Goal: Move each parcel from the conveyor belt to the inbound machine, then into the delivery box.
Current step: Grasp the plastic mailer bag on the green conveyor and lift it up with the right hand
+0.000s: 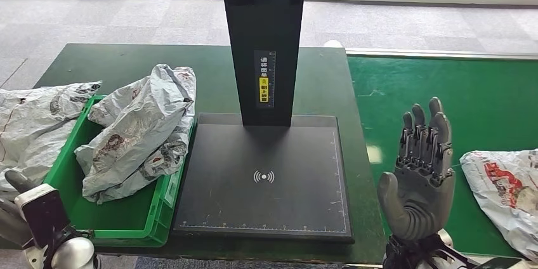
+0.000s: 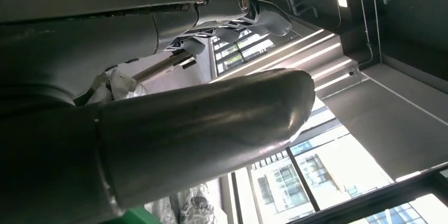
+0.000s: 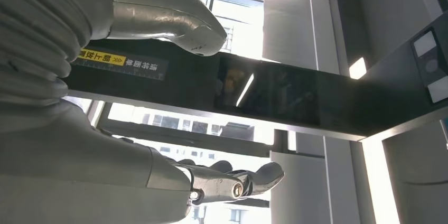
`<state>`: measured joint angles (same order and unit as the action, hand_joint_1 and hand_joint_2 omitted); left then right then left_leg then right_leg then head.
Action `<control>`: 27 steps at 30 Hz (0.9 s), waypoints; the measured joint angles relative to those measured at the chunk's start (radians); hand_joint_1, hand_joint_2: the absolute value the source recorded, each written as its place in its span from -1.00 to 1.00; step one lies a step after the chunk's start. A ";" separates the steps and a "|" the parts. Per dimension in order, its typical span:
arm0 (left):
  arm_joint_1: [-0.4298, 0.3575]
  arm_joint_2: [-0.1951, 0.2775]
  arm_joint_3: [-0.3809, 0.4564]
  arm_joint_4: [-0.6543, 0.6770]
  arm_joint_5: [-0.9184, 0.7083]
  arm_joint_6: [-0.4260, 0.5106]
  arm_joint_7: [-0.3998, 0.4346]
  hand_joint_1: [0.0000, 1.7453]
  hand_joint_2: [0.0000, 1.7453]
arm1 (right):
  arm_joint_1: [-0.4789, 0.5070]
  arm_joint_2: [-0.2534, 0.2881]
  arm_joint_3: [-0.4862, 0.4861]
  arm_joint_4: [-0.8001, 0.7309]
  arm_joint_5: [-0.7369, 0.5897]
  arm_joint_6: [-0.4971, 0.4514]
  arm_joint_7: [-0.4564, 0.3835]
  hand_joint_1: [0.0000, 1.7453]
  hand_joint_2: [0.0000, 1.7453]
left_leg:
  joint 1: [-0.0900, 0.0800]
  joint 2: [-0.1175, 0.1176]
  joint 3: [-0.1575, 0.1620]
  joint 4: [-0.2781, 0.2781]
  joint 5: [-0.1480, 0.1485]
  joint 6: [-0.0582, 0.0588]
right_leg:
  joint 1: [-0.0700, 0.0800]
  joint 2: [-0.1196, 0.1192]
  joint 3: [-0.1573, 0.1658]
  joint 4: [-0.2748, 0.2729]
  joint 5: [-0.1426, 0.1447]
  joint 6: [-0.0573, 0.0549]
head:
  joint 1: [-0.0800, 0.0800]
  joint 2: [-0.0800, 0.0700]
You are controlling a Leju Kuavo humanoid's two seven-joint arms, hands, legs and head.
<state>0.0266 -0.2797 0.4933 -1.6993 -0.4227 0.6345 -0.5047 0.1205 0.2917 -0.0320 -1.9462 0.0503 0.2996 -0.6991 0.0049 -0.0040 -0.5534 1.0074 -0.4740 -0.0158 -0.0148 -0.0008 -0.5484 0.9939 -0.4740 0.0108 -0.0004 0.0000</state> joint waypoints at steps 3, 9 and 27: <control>0.027 0.000 -0.071 -0.034 0.186 -0.227 -0.093 -1.00 -1.00 | 0.025 -0.001 0.000 -0.010 0.036 -0.068 -0.001 -1.00 1.00 | 0.000 -0.001 0.000 0.000 0.000 0.000 | 0.000 -0.001 -0.001 0.000 0.000 0.000 | 0.000 0.000; 0.053 0.007 -0.278 -0.064 0.404 -0.681 -0.056 -1.00 -1.00 | 0.064 -0.006 -0.002 0.015 0.203 -0.261 0.043 -1.00 1.00 | -0.001 0.002 -0.001 0.000 0.000 0.000 | -0.001 0.001 -0.002 -0.001 0.001 0.001 | 0.000 0.000; 0.002 0.022 -0.547 0.156 0.353 -0.892 -0.106 -1.00 -1.00 | -0.136 -0.187 -0.451 0.620 1.326 -0.656 0.722 -1.00 1.00 | -0.001 0.002 -0.005 0.001 0.003 0.003 | -0.001 0.001 -0.004 -0.002 0.006 0.003 | 0.000 0.000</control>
<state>0.0290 -0.2578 -0.0537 -1.5433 -0.0696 -0.2577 -0.6109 -0.0159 0.1049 -0.4829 -1.3263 1.3759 -0.3568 0.0225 0.0034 -0.0025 -0.5587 1.0085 -0.4713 -0.0131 -0.0161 0.0006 -0.5529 0.9918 -0.4678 0.0138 -0.0003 0.0000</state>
